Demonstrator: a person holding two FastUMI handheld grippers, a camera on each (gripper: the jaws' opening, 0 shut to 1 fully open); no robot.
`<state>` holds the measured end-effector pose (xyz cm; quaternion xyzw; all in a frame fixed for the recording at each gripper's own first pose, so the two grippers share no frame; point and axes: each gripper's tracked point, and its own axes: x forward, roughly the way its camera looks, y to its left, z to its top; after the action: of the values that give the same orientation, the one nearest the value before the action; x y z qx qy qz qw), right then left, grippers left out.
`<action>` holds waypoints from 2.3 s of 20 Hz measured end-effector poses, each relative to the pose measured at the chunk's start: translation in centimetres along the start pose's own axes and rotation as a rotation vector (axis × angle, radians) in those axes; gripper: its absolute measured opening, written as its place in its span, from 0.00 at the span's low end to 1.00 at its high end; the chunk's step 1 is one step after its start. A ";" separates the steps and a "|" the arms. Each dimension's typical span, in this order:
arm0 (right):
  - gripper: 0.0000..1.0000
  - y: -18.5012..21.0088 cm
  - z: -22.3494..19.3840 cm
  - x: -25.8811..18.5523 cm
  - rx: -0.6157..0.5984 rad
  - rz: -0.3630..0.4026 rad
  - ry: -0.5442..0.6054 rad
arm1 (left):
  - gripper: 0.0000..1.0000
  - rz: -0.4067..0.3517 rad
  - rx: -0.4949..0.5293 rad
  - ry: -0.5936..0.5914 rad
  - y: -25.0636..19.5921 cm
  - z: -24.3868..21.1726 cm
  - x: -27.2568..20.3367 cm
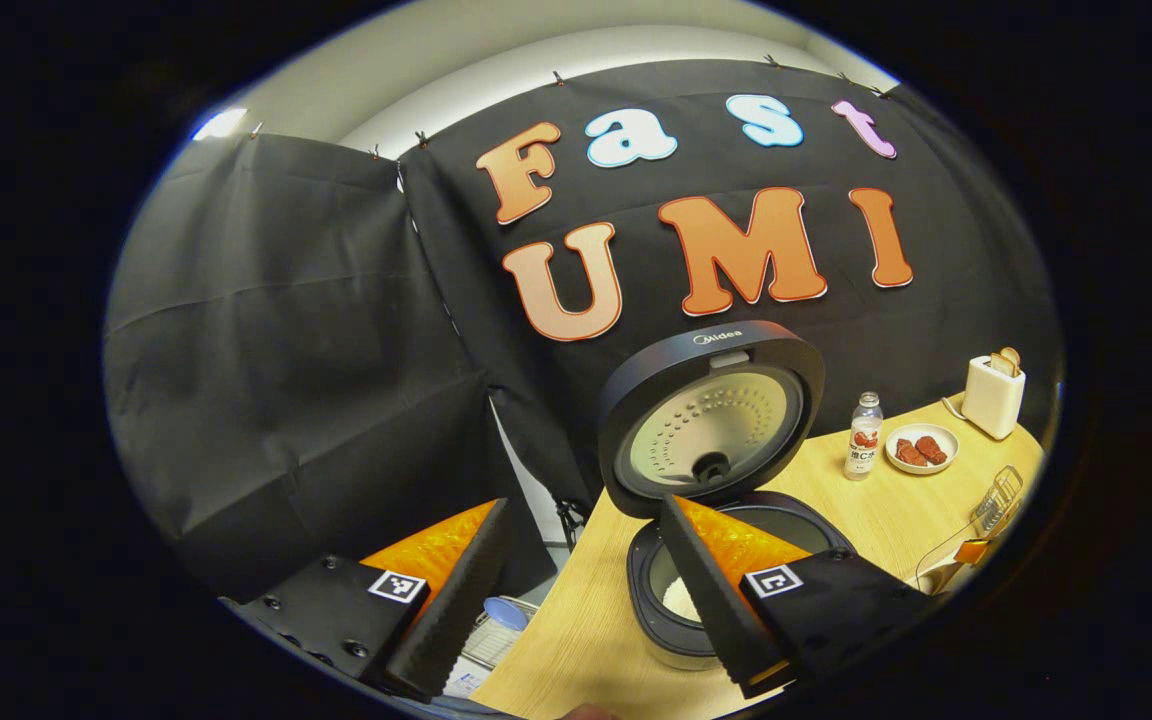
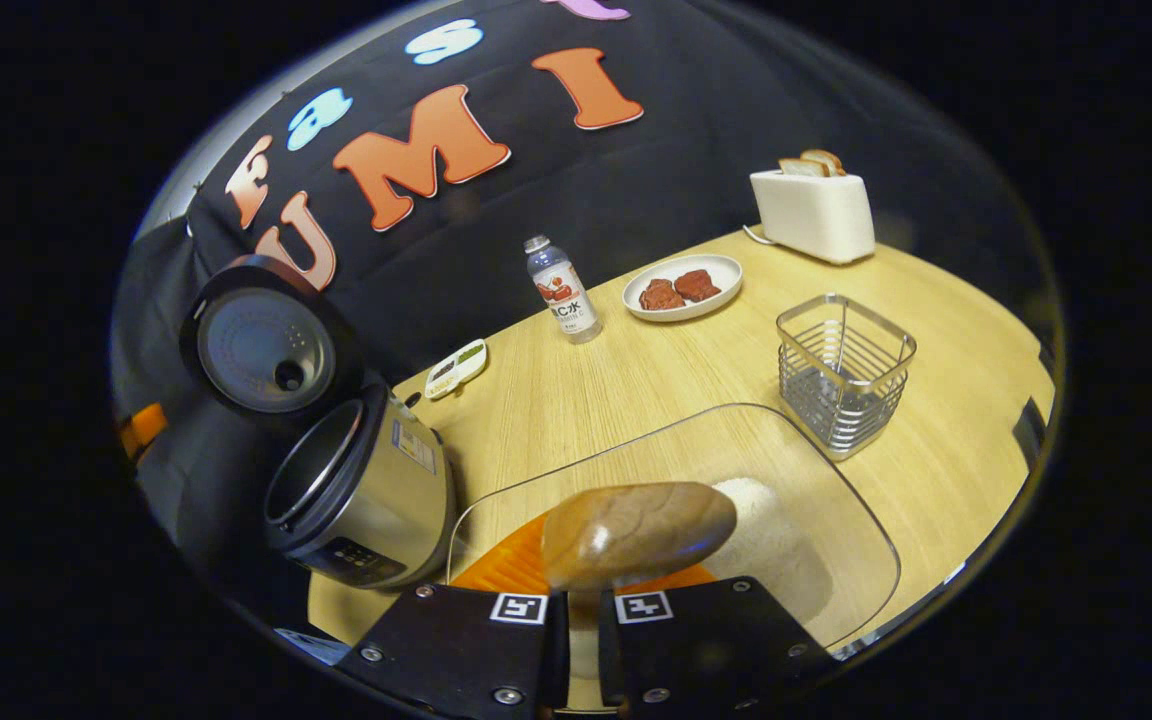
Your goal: Close the left gripper, press the button to open the rice cooker; take a wooden spoon from the chopstick holder with the right hand, scoop a spoonful of rice and pour it into the rice cooker, then put the wooden spoon back into the chopstick holder.
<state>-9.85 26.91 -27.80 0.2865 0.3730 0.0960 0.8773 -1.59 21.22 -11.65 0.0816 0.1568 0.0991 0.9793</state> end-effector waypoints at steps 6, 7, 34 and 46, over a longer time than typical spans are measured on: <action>0.11 0.5 -0.2 0.2 0.162 0.064 0.051 | 1.00 -0.005 0.008 -0.001 -0.4 0.4 0.3; 0.11 0.6 -0.2 0.3 0.194 0.074 0.061 | 1.00 -0.004 0.009 0.000 -0.4 0.5 0.3; 0.11 -1.5 12.5 -4.9 0.821 0.513 0.107 | 1.00 -0.013 -0.043 -0.053 -6.0 4.3 1.1; 0.11 11.3 17.2 -2.2 0.853 0.749 0.224 | 1.00 0.082 -0.090 -0.103 -1.3 4.1 0.2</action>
<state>1.30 27.93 -10.39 0.7155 0.3422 0.2708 0.5456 0.09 19.51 -8.08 0.0487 0.0983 0.1420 0.9838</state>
